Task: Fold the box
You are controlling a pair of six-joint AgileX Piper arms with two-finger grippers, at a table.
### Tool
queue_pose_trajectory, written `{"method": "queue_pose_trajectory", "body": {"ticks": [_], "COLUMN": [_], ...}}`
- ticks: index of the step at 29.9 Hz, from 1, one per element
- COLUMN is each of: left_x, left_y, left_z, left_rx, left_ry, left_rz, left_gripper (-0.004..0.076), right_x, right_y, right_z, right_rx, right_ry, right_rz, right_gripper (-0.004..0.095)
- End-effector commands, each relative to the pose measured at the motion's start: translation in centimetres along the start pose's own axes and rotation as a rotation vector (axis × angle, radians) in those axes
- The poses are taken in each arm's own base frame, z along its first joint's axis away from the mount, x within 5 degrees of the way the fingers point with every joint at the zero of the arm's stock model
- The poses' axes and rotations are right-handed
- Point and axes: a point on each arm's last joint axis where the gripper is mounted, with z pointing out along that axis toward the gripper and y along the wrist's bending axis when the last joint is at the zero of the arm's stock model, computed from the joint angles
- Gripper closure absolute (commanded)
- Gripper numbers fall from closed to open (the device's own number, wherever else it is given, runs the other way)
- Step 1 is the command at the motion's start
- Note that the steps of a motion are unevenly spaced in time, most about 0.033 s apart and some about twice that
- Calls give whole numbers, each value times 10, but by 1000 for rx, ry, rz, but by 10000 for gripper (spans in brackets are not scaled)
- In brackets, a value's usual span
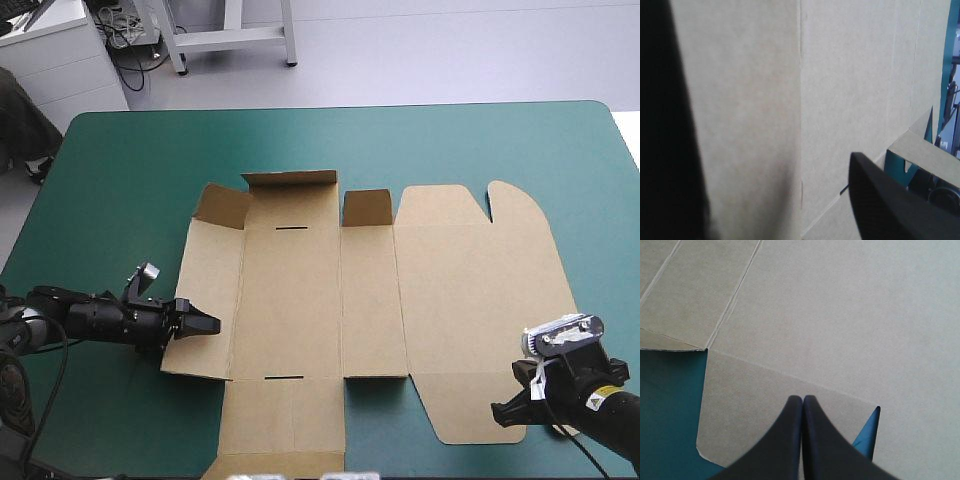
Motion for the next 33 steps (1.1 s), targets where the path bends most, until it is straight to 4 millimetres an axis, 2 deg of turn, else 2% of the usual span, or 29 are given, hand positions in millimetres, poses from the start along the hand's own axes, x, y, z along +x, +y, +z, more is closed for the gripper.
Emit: {"method": "queue_pose_trajectory", "body": {"ticks": [1, 5, 9, 13, 17, 20, 24, 29, 33], "left_x": [-7, -13, -21, -29, -29, -37, -50, -70, -85], "left_y": [0, -4, -12, -17, -26, -38, -57, -95, -139], "left_z": [1, -4, -12, -21, -23, -21, -23, -26, -28], "left_rx": [-23, -19, -21, -58, 3, 58, 33, -48, -186], "left_ry": [-58, -48, -12, 11, 45, -2, 4, 27, 26], "left_rz": [-3, 31, 32, 29, 117, 149, 229, 361, 520], "left_gripper": [467, 638, 752, 756, 756, 756, 756, 756, 756], "right_x": [-9, -9, -9, -9, -9, -9, -10, -10, -16], "right_y": [-1, -1, -1, -1, -1, -1, -1, -1, 0], "right_z": [-4, -4, -4, -4, -4, -4, -4, -5, -12], "right_rx": [12, 11, 11, 11, 11, 11, 14, 14, 19], "right_ry": [-64, -62, -62, -62, -62, -62, -68, -70, -94], "right_rz": [0, 0, 0, 0, -4, -8, -8, -9, -15], "right_gripper": [931, 931, 931, 931, 931, 931, 931, 931, 931]}}
